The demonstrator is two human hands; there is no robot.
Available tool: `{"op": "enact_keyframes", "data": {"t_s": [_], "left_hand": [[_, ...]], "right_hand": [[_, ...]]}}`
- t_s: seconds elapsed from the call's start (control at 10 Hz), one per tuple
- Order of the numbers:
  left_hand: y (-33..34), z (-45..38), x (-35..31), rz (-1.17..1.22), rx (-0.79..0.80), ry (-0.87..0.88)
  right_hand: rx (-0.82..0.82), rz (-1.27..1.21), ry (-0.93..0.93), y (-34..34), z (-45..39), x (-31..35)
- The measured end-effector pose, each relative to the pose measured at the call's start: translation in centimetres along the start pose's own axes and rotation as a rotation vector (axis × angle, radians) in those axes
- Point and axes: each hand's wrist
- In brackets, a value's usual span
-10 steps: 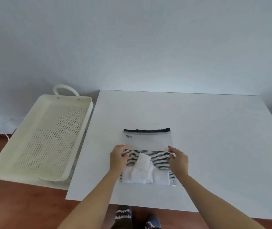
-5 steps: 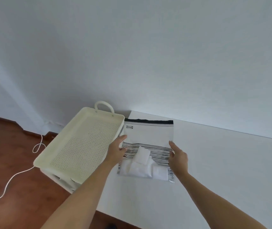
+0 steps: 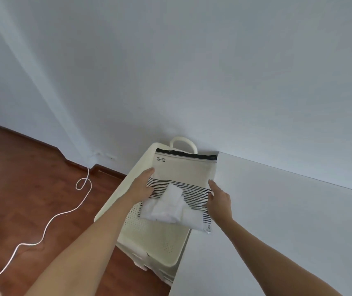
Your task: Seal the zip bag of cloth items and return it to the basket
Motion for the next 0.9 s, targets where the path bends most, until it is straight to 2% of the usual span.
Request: {"op": "enact_keyframes", "data": {"t_s": [0.3, 0.6, 0.7, 0.8, 0.9], "left_hand": [[-0.3, -5.9, 8.5, -0.23, 0.212, -0.01], [2.1, -7.2, 10.7, -0.286, 0.294, -0.026], [2.4, -6.9, 10.5, -0.284, 0.292, -0.05], [3.0, -6.3, 9.8, -0.278, 0.214, -0.063], [4.0, -6.0, 8.1, -0.303, 0.097, -0.017]], "right_hand": [[0.205, 0.157, 0.148, 9.0, -1.6, 2.5], [0.356, 0.188, 0.362, 11.8, -1.7, 1.7], [0.424, 0.181, 0.451, 11.2, -1.5, 2.0], [0.493, 0.183, 0.438, 10.3, -1.3, 2.2], [0.515, 0.082, 0.404, 9.1, -0.8, 2.4]]}}
Point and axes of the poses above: each hand's wrist, its own z-axis away from the middle knuckle, its own y-axis out of the palm, x = y × z, and after that the axes turned 7 degrees about -z, right-handed
